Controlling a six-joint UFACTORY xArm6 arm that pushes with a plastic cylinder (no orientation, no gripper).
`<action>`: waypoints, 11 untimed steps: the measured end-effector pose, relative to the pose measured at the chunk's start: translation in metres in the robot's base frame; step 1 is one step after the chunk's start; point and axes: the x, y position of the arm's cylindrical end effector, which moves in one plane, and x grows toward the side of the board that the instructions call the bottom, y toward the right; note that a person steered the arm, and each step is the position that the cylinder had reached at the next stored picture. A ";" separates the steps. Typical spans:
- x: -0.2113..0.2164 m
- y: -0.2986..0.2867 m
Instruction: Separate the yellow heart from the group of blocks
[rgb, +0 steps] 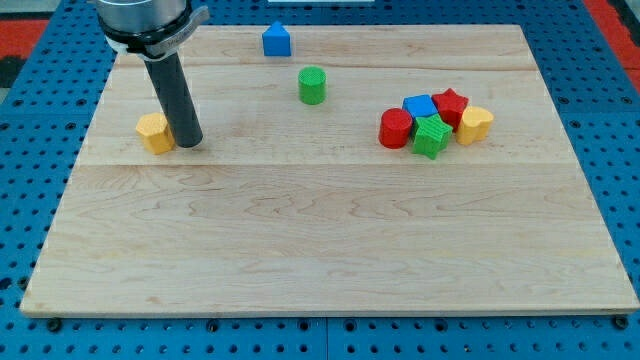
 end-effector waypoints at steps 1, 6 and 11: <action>0.066 0.074; -0.049 0.415; 0.093 0.307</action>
